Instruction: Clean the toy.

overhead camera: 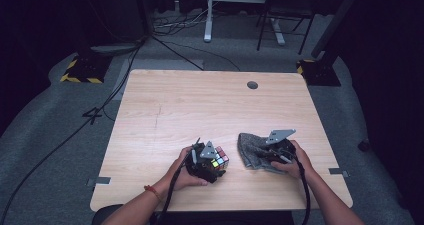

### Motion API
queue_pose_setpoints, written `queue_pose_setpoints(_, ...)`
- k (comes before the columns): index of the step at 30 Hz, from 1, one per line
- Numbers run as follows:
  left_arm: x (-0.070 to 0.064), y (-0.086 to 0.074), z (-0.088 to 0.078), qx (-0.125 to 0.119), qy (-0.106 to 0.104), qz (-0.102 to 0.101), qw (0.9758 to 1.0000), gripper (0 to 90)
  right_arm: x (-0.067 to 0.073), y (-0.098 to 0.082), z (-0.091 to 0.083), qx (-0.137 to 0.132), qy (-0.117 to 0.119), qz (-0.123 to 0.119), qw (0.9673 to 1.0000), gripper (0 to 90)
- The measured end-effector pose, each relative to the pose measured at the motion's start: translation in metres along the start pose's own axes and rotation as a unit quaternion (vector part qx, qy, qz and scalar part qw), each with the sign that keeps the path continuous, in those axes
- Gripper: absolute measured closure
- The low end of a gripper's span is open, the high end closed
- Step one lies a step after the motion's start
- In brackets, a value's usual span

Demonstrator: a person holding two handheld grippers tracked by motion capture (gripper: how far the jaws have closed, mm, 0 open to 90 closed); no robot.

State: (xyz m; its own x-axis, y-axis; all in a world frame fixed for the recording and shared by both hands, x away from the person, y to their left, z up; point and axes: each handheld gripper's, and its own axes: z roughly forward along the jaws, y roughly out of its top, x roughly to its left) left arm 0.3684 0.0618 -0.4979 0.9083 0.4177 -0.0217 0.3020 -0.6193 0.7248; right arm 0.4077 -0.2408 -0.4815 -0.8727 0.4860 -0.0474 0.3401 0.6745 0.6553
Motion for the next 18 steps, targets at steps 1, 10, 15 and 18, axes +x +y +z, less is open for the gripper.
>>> queue_pose_setpoints(1,0.001,0.000,-0.001,-0.001,-0.004,0.001,1.0000,31.4,0.000,0.000,-0.001,-0.002,0.000,0.000,1.0000,78.0)
queue_pose_setpoints(10,0.000,0.008,-0.011,0.001,-0.015,0.045,0.9989,33.0,0.020,0.016,-0.017,-0.071,0.041,-0.010,0.9966,78.2)
queue_pose_setpoints(15,-0.004,0.019,-0.017,-0.010,-0.025,0.067,0.9974,33.0,0.042,0.030,-0.029,-0.114,0.063,-0.035,0.9908,78.2)
queue_pose_setpoints(18,-0.006,0.026,-0.021,-0.020,-0.030,0.082,0.9960,33.1,0.052,0.036,-0.033,-0.131,0.077,-0.042,0.9875,78.1)
